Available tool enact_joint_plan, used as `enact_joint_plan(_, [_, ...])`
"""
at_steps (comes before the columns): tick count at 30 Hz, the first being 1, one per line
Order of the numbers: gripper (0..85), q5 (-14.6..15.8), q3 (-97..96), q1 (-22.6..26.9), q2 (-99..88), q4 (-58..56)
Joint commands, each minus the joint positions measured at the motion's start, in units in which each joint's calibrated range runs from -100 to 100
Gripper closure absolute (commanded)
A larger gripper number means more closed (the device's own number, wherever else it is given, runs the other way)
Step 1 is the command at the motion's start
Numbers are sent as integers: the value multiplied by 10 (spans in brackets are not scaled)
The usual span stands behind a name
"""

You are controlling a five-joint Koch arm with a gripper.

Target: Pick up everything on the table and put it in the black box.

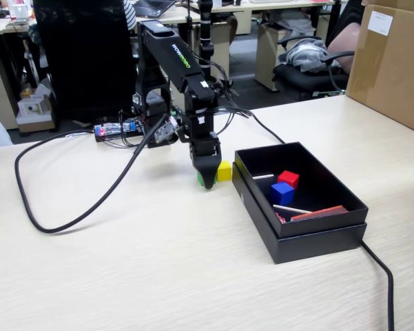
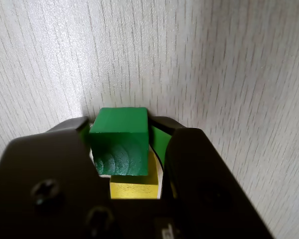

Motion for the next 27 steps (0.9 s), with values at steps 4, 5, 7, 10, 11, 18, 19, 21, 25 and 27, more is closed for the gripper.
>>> enact_joint_plan(4, [670, -12, 12, -14, -33, 16])
enact_joint_plan(5, [670, -16, 17, -18, -52, 8])
enact_joint_plan(7, [670, -23, 34, -25, -96, -15])
enact_joint_plan(10, [672, -36, 86, -35, -174, -62])
enact_joint_plan(11, [672, -38, 100, -36, -187, -70])
enact_joint_plan(18, [673, -40, 295, -11, -211, -134])
enact_joint_plan(19, [673, -40, 325, -2, -195, -134])
enact_joint_plan(21, [673, -40, 404, 22, -139, -134])
enact_joint_plan(25, [672, -36, 496, 54, -38, -134])
enact_joint_plan(27, [672, -34, 531, 64, 23, -135])
